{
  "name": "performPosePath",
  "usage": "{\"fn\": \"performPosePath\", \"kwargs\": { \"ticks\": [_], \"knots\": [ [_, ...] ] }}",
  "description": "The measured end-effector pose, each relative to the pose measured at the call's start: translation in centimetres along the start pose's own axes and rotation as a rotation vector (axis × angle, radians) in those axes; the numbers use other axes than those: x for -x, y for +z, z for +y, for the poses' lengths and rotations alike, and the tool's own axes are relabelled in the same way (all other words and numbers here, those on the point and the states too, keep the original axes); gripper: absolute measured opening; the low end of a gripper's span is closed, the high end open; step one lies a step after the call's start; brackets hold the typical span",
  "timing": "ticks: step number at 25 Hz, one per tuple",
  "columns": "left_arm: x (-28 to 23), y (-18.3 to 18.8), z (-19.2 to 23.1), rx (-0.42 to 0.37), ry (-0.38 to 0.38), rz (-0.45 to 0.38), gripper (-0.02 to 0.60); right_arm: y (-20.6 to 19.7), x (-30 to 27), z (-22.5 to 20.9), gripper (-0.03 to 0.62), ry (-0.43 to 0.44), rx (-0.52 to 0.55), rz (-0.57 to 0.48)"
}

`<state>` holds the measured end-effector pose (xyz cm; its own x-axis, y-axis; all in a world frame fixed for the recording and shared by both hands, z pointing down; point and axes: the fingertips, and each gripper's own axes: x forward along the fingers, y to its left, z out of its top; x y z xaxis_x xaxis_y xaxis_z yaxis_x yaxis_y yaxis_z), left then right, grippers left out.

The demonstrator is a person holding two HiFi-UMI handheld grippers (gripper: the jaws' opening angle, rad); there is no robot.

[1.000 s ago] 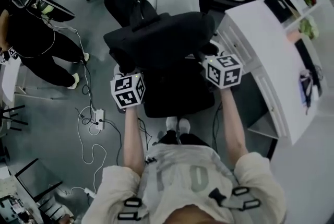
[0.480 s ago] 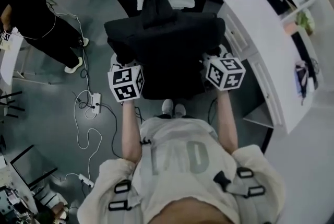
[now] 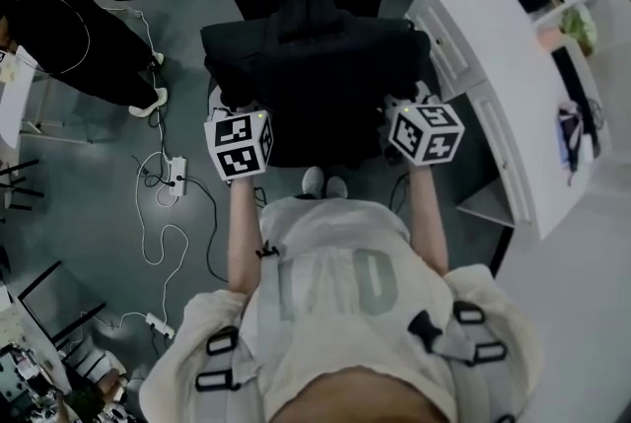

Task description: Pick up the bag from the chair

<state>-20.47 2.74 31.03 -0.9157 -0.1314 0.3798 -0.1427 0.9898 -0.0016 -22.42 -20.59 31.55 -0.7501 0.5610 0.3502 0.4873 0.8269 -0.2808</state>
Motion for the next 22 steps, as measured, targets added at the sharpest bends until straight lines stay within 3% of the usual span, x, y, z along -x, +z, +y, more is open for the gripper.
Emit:
{"fn": "performPosePath", "kwargs": {
  "ticks": [22],
  "knots": [
    [-0.5,-0.4,-0.9,0.024,0.003,0.008,0.124,0.2,0.4,-0.8,0.150,-0.013,0.017,0.003]
  ]
}}
